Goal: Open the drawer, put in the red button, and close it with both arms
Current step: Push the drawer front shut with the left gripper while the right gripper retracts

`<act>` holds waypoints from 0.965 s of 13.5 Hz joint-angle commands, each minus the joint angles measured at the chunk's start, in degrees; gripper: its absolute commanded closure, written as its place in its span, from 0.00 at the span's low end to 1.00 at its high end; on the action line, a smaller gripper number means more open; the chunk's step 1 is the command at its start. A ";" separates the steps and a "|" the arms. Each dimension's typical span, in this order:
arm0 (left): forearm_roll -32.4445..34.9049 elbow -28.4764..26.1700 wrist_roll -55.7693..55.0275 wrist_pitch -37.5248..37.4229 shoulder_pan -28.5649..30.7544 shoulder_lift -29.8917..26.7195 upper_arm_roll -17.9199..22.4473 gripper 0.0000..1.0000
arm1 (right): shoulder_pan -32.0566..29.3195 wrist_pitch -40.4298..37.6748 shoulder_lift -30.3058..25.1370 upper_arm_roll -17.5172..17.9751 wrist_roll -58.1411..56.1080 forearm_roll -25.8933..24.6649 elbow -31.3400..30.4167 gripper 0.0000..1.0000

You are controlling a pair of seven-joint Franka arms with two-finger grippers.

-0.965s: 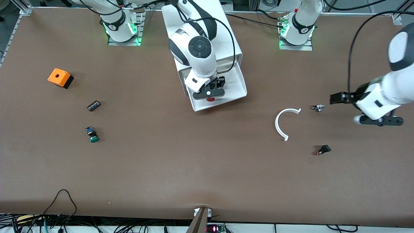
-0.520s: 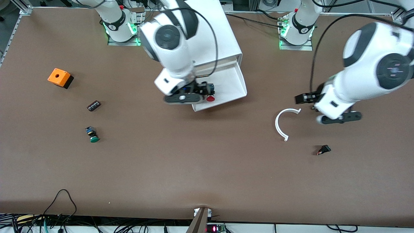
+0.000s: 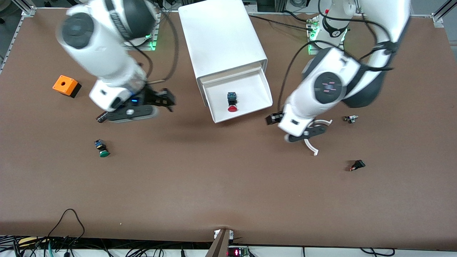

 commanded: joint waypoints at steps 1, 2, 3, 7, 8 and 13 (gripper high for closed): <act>8.17 0.87 -8.92 5.26 -4.08 4.13 0.19 0.00 | 0.43 -3.89 -7.42 -4.32 -7.08 1.13 -5.20 0.00; 9.59 0.79 -11.30 7.29 -5.66 5.45 0.28 0.00 | 0.43 -4.68 -9.70 -5.99 -8.49 0.96 -6.87 0.00; 11.08 0.79 -13.59 8.70 -6.90 6.68 0.36 0.00 | 0.43 -5.21 -11.99 -7.66 -10.50 0.43 -8.45 0.00; 17.86 -1.22 -22.82 13.35 -10.07 9.50 0.28 0.00 | -1.83 -8.37 -15.44 -8.57 -13.24 -6.40 -9.70 0.00; 17.78 -2.37 -24.49 14.76 -10.33 9.51 0.10 0.00 | -7.25 -8.99 -15.53 -4.03 -15.42 -6.60 -9.52 0.00; 13.04 -4.49 -25.56 14.69 -11.74 10.56 -0.43 0.00 | -29.24 -9.70 -16.67 14.44 -24.47 -7.48 -9.43 0.00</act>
